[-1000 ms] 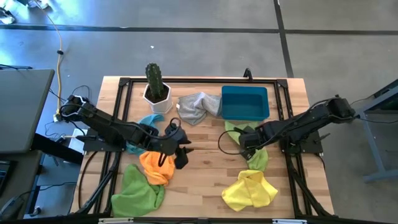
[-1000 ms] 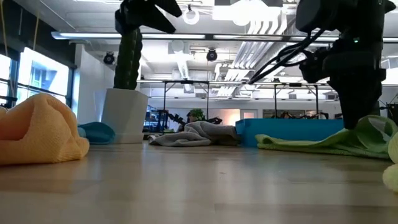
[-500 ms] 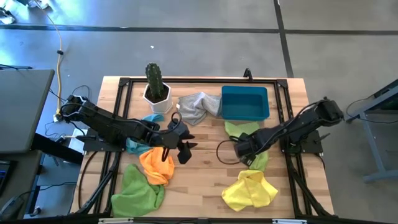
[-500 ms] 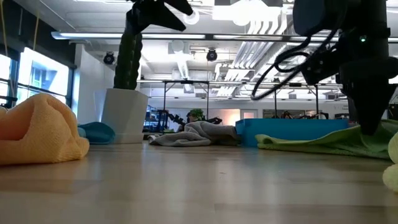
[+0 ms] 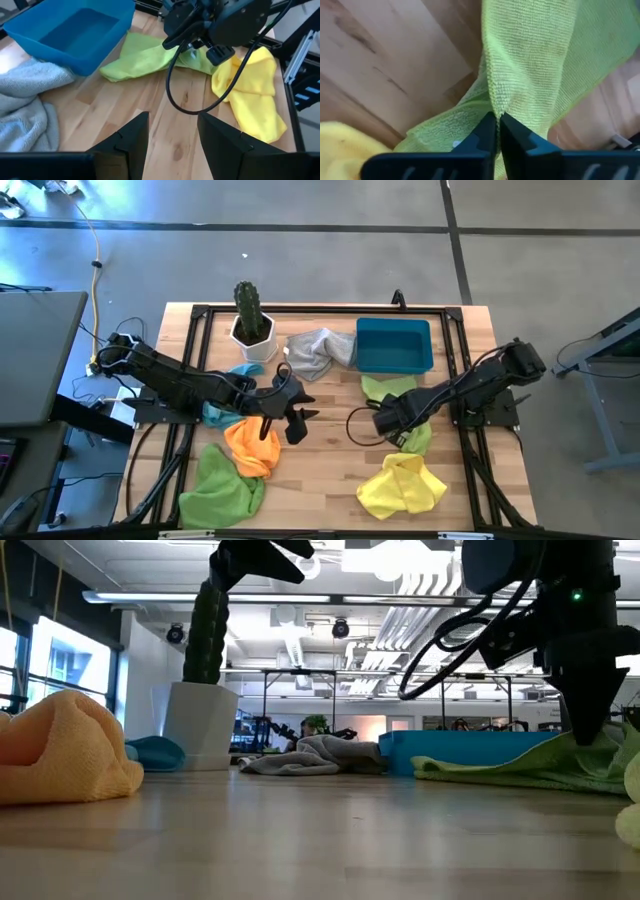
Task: Fold microfiber towels
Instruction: Fold the light green microfiber cloth
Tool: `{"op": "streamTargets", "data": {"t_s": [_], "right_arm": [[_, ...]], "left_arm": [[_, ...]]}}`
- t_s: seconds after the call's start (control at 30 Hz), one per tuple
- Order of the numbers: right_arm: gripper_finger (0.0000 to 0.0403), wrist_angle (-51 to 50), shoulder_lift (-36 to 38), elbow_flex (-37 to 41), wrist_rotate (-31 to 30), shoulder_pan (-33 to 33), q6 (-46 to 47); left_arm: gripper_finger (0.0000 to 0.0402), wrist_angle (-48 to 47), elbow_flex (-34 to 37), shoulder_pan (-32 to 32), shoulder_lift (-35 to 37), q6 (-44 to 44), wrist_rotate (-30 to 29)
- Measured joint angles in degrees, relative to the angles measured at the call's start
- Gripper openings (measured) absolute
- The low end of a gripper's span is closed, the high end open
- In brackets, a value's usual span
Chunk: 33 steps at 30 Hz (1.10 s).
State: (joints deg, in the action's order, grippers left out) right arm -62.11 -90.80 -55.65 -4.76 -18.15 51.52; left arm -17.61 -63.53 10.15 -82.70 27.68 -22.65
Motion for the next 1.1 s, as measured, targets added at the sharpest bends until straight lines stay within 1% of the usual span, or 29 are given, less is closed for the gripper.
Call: {"op": "streamTargets", "data": {"t_s": [0.1, 0.23, 0.5, 0.67, 0.77, 0.83, 0.9, 0.97, 1.03, 1.1], "right_arm": [[0.0018, 0.0, 0.0, -0.8, 1.1, 0.0, -0.6], [0.0003, -0.5, 0.2, -2.8, 1.3, 0.0, -0.6], [0.0002, -2.2, 0.3, -9.9, 0.5, 0.0, -3.0], [0.0001, -4.8, 0.3, -14.4, -0.9, 0.0, -3.7], [0.0001, -6.2, 0.3, -17.1, -1.2, 0.0, -4.2], [0.0, -6.1, 0.3, -18.7, -1.2, 0.0, -4.9], [0.0, -6.3, 0.5, -20.4, -1.2, 0.0, -5.4], [0.0, -6.1, 0.7, -21.9, -2.1, 0.0, -5.5], [0.0, -6.0, 0.9, -23.2, -3.1, 0.0, -5.5], [0.0, -5.9, 1.2, -24.4, -4.1, 0.0, -5.5]], "left_arm": [[0.0158, -0.1, 0.0, 0.0, 0.0, -2.5, 0.0], [0.0158, -0.2, 0.0, 0.0, 0.0, -6.6, 0.1], [0.0158, -2.3, 0.0, 0.0, -0.6, -14.7, 0.2], [0.0158, -7.0, -0.1, 0.0, -2.2, -17.2, -3.1], [0.0158, -9.1, 0.2, 0.0, -4.3, -17.4, -3.8], [0.0158, -5.3, -0.1, 0.0, -6.4, -17.4, -3.8], [0.0158, -4.3, 0.0, 0.0, -7.6, -17.4, -3.8], [0.0158, 1.0, -0.2, 0.2, -9.8, -17.4, -3.7], [0.0158, 3.1, 0.2, 0.5, -10.9, -17.7, -4.3], [0.0158, 9.2, -0.1, 0.9, -12.1, -18.8, -5.2]]}}
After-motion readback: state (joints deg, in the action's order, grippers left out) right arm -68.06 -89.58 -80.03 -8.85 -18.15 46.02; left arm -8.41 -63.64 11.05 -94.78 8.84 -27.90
